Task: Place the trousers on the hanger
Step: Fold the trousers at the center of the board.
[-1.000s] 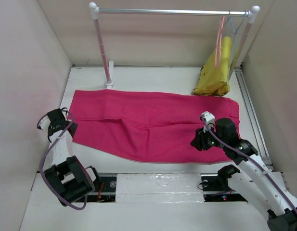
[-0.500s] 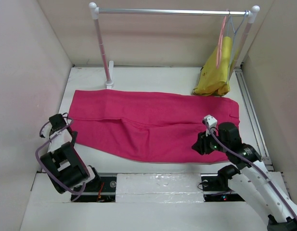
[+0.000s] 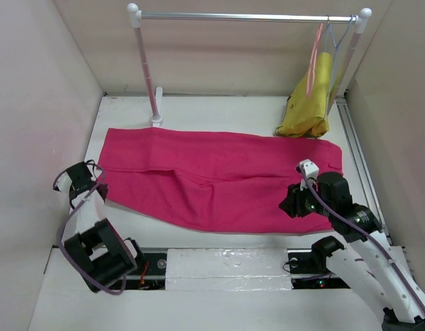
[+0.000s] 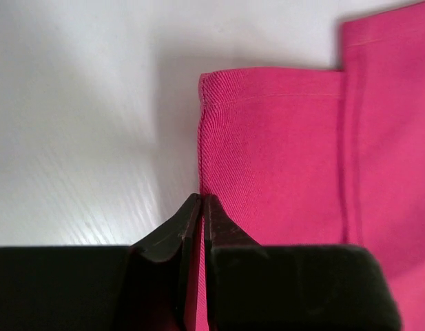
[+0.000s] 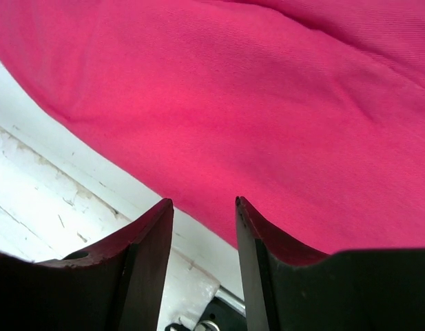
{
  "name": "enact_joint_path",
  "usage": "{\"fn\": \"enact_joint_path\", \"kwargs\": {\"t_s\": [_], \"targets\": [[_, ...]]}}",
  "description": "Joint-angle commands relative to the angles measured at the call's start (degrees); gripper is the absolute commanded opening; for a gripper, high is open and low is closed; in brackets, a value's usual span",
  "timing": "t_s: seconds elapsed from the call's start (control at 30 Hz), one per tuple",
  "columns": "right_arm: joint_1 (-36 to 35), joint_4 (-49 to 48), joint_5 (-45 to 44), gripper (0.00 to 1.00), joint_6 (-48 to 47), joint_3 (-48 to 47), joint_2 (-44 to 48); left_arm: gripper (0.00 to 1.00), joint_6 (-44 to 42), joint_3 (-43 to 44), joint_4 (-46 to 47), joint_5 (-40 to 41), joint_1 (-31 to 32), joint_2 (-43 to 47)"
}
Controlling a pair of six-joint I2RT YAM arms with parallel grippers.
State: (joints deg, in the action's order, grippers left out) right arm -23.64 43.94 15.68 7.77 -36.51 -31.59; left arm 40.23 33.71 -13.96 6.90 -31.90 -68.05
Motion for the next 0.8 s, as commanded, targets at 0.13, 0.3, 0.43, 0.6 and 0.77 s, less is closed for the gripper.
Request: {"fn": "enact_joint_path", "kwargs": {"t_s": [0.13,0.3,0.43,0.6,0.77], "targets": [[0.69,7.38,-8.03,0.52,0.23,-7.60,-2.86,0.00,-0.59,6.45,-8.54,2.43,2.46,14.51],[2.97,11.06,-18.01,0.65,3.64,-11.12,-7.94,0.00,-0.41,10.12,-10.91,-1.09,2.46,17.51],[7.88,13.88,-20.34,0.66,10.49,-11.03,-10.15,0.00,-0.94,15.23,-12.15,-1.18,4.82,18.82],[21.69,14.76,-16.99,0.52,12.88,-7.36,-16.99,0.00,-0.59,15.77,-11.98,-4.61,9.12,22.43],[31.54,14.33,-17.88,0.38,17.09,-7.78,-24.03,0.00,1.08,14.10,-9.95,-5.67,17.91,26.39]]}}
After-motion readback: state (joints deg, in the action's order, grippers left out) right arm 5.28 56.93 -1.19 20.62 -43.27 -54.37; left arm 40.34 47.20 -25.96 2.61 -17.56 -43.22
